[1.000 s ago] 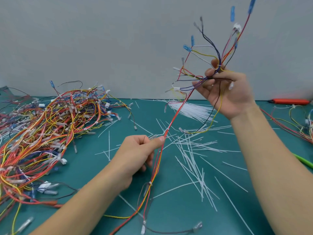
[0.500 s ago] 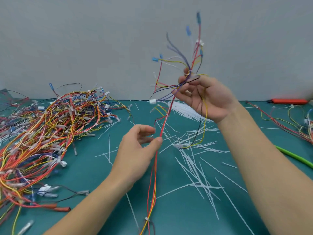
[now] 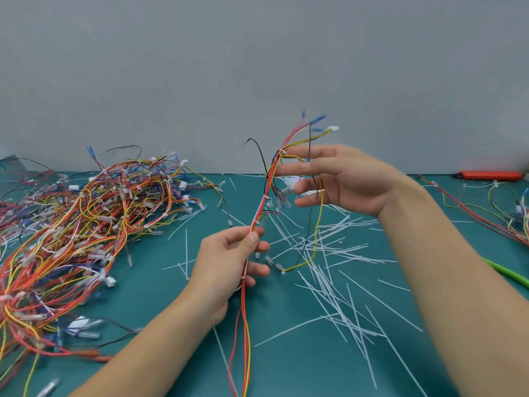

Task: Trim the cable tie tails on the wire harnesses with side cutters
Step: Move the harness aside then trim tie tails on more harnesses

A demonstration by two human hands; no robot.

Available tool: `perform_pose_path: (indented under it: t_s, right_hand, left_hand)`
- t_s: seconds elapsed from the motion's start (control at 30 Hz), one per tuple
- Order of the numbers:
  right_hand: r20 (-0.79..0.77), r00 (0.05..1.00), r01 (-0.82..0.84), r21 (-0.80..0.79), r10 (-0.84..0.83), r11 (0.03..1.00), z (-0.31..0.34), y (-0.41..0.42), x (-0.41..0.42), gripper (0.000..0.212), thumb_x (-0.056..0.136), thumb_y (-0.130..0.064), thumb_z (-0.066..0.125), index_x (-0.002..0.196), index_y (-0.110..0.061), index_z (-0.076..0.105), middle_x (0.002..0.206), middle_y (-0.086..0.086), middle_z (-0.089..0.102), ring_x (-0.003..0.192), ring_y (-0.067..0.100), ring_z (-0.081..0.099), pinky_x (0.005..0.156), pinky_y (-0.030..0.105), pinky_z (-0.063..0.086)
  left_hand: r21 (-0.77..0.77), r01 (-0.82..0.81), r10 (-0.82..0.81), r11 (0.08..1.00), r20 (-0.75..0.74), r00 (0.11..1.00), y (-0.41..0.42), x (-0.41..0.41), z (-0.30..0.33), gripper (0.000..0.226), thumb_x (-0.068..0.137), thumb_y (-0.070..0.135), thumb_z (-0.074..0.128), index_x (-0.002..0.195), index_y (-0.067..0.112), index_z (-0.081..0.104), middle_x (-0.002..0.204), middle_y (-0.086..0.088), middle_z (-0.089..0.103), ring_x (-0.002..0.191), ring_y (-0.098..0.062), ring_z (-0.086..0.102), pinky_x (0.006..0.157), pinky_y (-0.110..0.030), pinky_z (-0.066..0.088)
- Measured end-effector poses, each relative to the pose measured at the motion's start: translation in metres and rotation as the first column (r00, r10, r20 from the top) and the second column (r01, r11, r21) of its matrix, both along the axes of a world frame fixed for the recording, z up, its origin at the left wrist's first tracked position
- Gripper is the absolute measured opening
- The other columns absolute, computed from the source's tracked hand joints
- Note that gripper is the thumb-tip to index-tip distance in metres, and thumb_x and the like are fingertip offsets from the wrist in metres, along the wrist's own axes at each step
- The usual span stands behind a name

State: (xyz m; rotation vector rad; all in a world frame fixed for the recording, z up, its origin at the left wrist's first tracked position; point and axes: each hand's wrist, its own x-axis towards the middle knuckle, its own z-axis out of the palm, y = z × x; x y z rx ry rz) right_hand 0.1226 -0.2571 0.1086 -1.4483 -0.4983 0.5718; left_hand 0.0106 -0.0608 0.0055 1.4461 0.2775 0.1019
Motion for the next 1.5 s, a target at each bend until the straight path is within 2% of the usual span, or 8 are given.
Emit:
perform_pose_path:
  t_s: [0.2,0.43,0.6,0.77,0.87,1.0,1.27,1.5]
  right_hand:
    - [0.076,0.993,-0.084,-0.055,0.088,0.995,0.004,-0.002,-0.005,0.044,0.103,-0.017,0.057,0.146,-0.023,0.054,0.138,0.003,0.068,0.05,0.005,0.023,0.045,0.015,0.028]
    - [0.13,0.944,-0.289,-0.107,0.302,0.951,0.009,-0.006,-0.01,0.053,0.107,-0.004,0.047,0.151,-0.031,0.05,0.148,0.003,0.06,0.051,0.007,0.02,0.046,0.016,0.023]
    - [0.141,0.944,-0.285,-0.101,0.297,0.953,0.008,-0.004,-0.008,0.055,0.105,0.002,0.046,0.15,-0.029,0.052,0.147,0.005,0.061,0.051,0.006,0.022,0.046,0.015,0.029]
    - [0.188,0.929,-0.303,-0.11,0.319,0.947,0.008,0.003,-0.012,0.052,0.107,-0.001,0.045,0.151,-0.028,0.051,0.145,0.006,0.062,0.051,0.007,0.023,0.047,0.015,0.032]
    - [0.216,0.923,-0.294,-0.134,0.317,0.946,0.008,0.009,-0.017,0.048,0.108,-0.009,0.047,0.152,-0.03,0.05,0.144,0.002,0.064,0.05,0.008,0.027,0.049,0.016,0.041]
    - [0.222,0.945,-0.214,-0.139,0.241,0.967,0.006,0.021,-0.022,0.045,0.107,-0.015,0.051,0.15,-0.032,0.052,0.135,0.004,0.07,0.052,0.009,0.043,0.054,0.024,0.053]
    - [0.146,0.982,-0.068,-0.319,0.12,0.945,-0.007,0.016,-0.01,0.025,0.108,-0.022,0.054,0.126,-0.009,0.065,0.096,0.01,0.076,0.066,0.016,0.063,0.062,0.032,0.058]
    - [0.036,0.97,-0.227,-0.232,0.242,0.946,-0.011,0.003,-0.004,0.032,0.104,-0.015,0.058,0.135,-0.005,0.059,0.11,0.02,0.074,0.085,0.028,0.073,0.07,0.04,0.062]
  left_hand:
    - [-0.028,0.009,-0.009,1.0,-0.016,1.0,-0.002,0.001,-0.003,0.014,0.101,0.019,0.064,0.109,0.02,0.076,0.095,-0.001,0.08,0.065,-0.024,0.076,0.044,-0.024,0.051]
    - [-0.059,-0.062,0.063,0.996,0.0,0.998,-0.003,0.002,-0.005,0.01,0.097,0.015,0.07,0.107,0.015,0.071,0.099,-0.009,0.078,0.077,-0.027,0.079,0.055,-0.034,0.062]
    - [0.113,-0.156,0.136,0.981,0.167,0.977,-0.005,-0.001,-0.004,0.026,0.095,0.026,0.072,0.112,0.036,0.056,0.113,-0.001,0.065,0.081,-0.01,0.075,0.054,-0.042,0.063]
    - [0.235,-0.094,0.023,0.967,0.288,0.957,-0.006,-0.002,0.001,0.037,0.097,0.04,0.067,0.12,0.066,0.056,0.129,0.015,0.051,0.1,0.004,0.065,0.055,-0.029,0.06]
    - [0.236,-0.108,0.033,0.966,0.303,0.953,-0.007,-0.001,0.002,0.017,0.098,0.044,0.066,0.104,0.06,0.067,0.122,0.001,0.062,0.087,-0.009,0.067,0.054,-0.018,0.054]
    - [0.167,-0.147,0.076,0.975,0.371,0.925,-0.004,0.002,0.006,0.012,0.1,0.033,0.065,0.093,0.034,0.075,0.088,0.016,0.073,0.074,-0.004,0.059,0.051,-0.02,0.05]
    - [-0.024,-0.133,0.133,0.991,0.359,0.924,0.001,0.002,0.013,0.01,0.101,0.02,0.063,0.103,0.016,0.072,0.102,0.005,0.076,0.081,-0.009,0.069,0.048,-0.023,0.052]
    - [-0.098,-0.142,0.167,0.985,0.323,0.932,0.006,0.003,0.014,0.009,0.101,0.022,0.063,0.104,0.018,0.071,0.107,0.008,0.076,0.089,-0.014,0.071,0.051,-0.026,0.055]
